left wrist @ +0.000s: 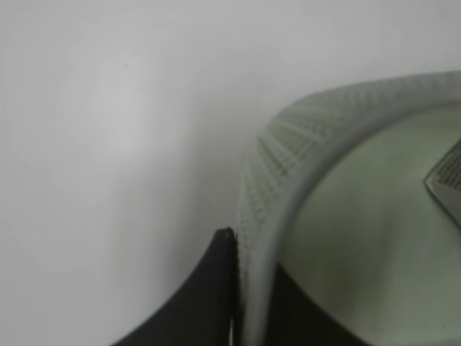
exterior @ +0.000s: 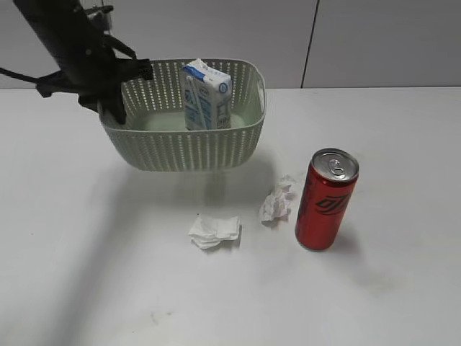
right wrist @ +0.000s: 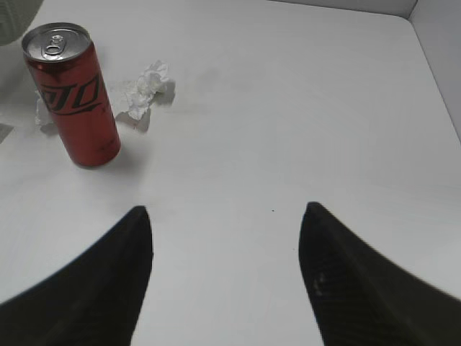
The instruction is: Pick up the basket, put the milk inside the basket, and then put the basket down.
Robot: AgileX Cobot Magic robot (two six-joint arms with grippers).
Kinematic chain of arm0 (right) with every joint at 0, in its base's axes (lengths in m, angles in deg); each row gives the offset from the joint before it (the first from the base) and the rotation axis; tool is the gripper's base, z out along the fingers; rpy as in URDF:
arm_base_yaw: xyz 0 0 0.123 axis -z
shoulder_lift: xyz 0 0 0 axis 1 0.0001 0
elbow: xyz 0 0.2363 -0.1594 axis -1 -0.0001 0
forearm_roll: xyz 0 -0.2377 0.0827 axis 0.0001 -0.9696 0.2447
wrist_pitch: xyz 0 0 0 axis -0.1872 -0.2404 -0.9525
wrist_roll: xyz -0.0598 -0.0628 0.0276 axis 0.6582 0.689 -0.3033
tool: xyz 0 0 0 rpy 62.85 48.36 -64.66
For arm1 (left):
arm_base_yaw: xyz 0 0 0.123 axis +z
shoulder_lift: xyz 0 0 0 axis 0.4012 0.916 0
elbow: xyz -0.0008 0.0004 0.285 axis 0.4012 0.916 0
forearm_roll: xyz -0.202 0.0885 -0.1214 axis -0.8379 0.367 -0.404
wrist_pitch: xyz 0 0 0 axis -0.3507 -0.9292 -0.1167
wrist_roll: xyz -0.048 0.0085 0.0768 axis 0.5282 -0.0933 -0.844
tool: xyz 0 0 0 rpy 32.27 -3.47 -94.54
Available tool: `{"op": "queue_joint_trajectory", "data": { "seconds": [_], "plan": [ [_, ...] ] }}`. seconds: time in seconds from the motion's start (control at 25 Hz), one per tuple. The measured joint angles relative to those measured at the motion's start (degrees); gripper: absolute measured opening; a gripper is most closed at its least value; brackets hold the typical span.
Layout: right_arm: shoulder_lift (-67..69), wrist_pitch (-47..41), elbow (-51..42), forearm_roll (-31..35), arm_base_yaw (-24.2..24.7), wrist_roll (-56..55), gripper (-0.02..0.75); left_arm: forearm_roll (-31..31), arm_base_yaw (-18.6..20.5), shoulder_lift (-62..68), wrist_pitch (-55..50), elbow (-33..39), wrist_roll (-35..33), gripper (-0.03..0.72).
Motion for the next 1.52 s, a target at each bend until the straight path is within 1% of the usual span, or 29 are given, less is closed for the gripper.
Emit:
{"op": "queue_joint_trajectory", "data": {
  "seconds": [0.08,0.2,0.44,0.6,0.68,0.72,0.76,0.84,0.92,1.0,1.04,1.08,1.16,1.28,1.4,1.52],
  "plan": [
    [0.0,0.0,0.0,-0.02,0.0,0.0,0.505,-0.69,0.02,3.81,0.09,-2.77,-1.49,0.004],
    [0.0,0.0,-0.06,-0.02,0.0,0.0,0.51,-2.17,0.07,7.95,1.11,-4.58,-3.42,0.005],
    [0.0,0.0,-0.06,-0.12,0.0,0.0,0.525,-2.67,0.14,12.99,2.26,-4.78,-4.06,0.005],
    [0.0,0.0,-0.06,-0.42,0.0,-0.35,0.527,-3.66,0.16,13.23,4.02,-4.98,-7.58,0.02],
    [0.0,0.0,-0.06,-0.84,0.0,-0.69,0.527,-4.34,0.16,13.23,4.74,-5.09,-8.23,0.067],
    [0.0,0.0,-0.06,-0.97,0.0,-0.87,0.528,-4.77,0.16,13.23,5.14,-5.24,-8.31,0.111],
    [0.0,0.0,-0.06,-1.07,0.0,-0.99,0.528,-5.06,0.16,13.16,5.46,-5.27,-8.36,0.167],
    [0.0,0.0,-0.06,-1.08,0.0,-1.09,0.528,-5.44,0.16,12.95,5.18,-5.27,-8.57,0.305],
    [0.0,0.0,-0.06,-1.08,0.0,-1.09,0.528,-5.5,0.16,12.35,4.25,-5.27,-9.03,0.475],
    [0.0,0.0,-0.06,-1.08,0.0,-1.09,0.528,-5.5,0.21,11.11,3.25,-5.27,-9.29,0.601],
    [0.0,0.0,-0.06,-1.08,0.0,-1.14,0.528,-5.5,0.35,10.2,2.87,-5.27,-9.35,0.638],
    [0.0,0.05,-0.06,-1.08,0.0,-1.14,0.528,-5.5,0.59,9.12,2.52,-5.27,-9.59,0.661],
    [0.0,0.05,-0.06,-1.08,0.0,-1.21,0.529,-5.65,1.38,6.88,1.59,-5.27,-10.16,0.68],
    [0.0,0.05,-0.06,-1.08,0.0,-1.21,0.529,-5.55,3.84,3.31,-1.03,-5.27,-12.13,0.687],
    [0.0,0.05,-0.06,-1.08,0.0,-1.21,0.529,-3.8,7.62,0.22,-5.21,-5.27,-13.86,0.686],
    [0.0,0.05,-0.06,-1.08,0.0,-1.21,0.529,-0.78,11.19,-1.72,-9.92,-5.35,-16.3,0.679]
  ]
}}
